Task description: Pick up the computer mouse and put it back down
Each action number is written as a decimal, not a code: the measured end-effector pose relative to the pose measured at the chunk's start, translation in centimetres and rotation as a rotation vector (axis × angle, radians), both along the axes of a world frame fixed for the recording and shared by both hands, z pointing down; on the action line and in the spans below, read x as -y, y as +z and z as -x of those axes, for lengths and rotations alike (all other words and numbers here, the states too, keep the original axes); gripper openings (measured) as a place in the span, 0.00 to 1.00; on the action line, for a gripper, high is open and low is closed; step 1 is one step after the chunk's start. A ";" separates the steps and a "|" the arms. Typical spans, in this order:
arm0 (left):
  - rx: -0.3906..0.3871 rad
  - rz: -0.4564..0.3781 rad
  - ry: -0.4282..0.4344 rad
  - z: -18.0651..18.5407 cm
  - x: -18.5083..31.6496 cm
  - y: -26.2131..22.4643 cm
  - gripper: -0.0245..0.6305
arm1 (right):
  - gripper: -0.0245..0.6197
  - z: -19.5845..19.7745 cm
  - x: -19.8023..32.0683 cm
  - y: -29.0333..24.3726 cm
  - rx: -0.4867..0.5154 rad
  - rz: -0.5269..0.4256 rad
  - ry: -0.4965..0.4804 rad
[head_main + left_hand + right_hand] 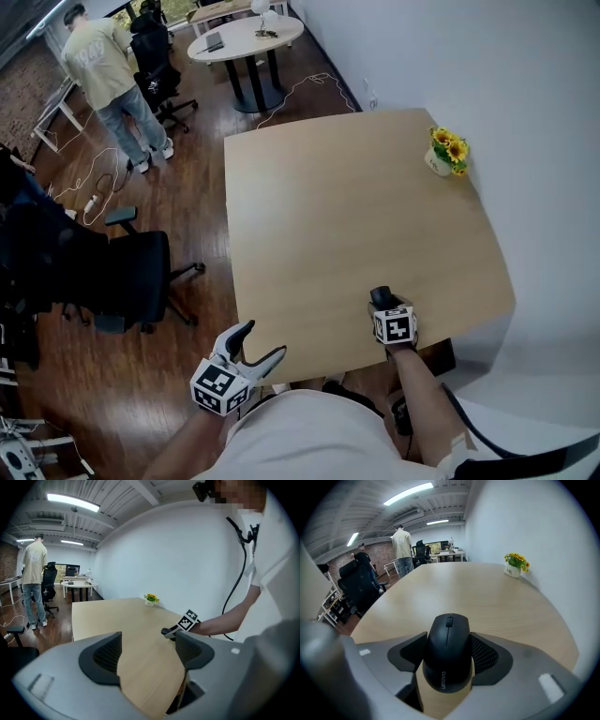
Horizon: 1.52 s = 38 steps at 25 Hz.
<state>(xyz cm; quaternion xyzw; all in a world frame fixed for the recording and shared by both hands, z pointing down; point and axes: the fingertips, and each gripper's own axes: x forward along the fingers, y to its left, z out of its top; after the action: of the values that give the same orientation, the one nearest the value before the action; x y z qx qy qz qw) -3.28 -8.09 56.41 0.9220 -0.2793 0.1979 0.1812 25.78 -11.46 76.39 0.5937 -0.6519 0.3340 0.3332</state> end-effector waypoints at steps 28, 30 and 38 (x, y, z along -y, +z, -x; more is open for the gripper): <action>-0.062 -0.056 0.005 3.4 0.4 -0.8 0.53 | 0.49 10.5 -6.3 -25.5 0.018 -0.285 -0.216; -0.070 -0.069 -0.006 3.5 0.5 -0.9 0.54 | 0.49 10.5 -6.3 -25.3 0.019 -0.287 -0.216; -0.056 -0.073 -0.019 3.6 0.7 -0.9 0.54 | 0.49 10.1 -6.2 -25.0 0.026 -0.279 -0.211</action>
<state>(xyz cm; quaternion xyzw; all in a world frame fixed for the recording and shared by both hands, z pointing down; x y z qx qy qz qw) -6.86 -8.78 55.47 0.9305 -0.2897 0.1598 0.1572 15.72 -5.30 51.40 0.5581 -0.7548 0.2113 0.2725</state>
